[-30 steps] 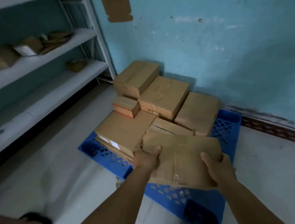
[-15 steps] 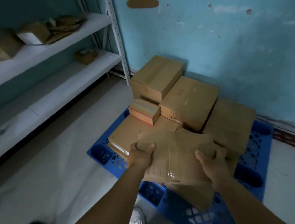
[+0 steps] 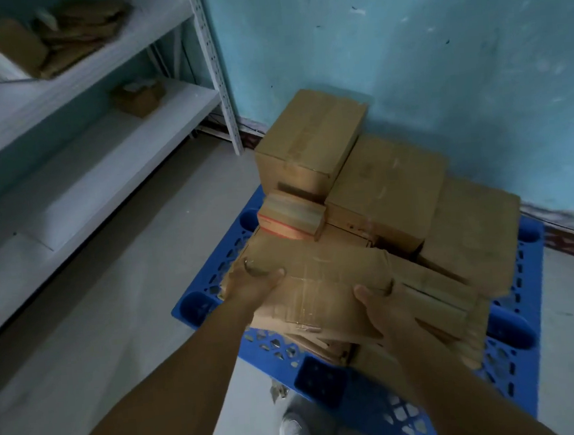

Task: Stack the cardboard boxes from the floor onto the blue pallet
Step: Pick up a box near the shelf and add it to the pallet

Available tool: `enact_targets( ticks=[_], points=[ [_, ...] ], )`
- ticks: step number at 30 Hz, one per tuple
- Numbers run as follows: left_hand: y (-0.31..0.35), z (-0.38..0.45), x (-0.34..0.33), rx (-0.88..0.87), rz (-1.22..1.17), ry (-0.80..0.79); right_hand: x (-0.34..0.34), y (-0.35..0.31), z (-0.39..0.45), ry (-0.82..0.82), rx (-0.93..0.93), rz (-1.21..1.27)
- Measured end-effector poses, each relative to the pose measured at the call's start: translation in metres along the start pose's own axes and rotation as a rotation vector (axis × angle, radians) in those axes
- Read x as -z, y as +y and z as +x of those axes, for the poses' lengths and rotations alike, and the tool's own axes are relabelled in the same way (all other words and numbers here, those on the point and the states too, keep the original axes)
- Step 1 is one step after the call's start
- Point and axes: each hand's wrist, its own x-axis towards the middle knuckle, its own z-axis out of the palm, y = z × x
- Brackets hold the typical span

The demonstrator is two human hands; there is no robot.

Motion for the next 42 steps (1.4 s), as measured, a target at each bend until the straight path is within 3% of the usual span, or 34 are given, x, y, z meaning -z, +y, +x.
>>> enact_targets(
  ticks=[9, 19, 27, 34, 42],
  points=[
    [0.011, 0.053, 0.030, -0.041, 0.133, 0.044, -0.047, -0.017, 0.031, -0.055, 0.007, -0.035],
    [0.008, 0.193, 0.029, -0.058, 0.233, -0.173, -0.141, -0.021, 0.114, 0.095, -0.186, 0.080],
    [0.013, 0.271, 0.017, -0.104, 0.260, -0.259, -0.176, -0.026, 0.174, 0.194, -0.150, 0.214],
    [0.012, 0.283, 0.015, -0.102, 0.243, -0.255, -0.185, -0.023, 0.177, 0.235, -0.167, 0.239],
    [0.021, 0.253, 0.016, -0.090, 0.306, -0.166, -0.166, -0.033, 0.158, 0.162, -0.137, 0.262]
  ],
)
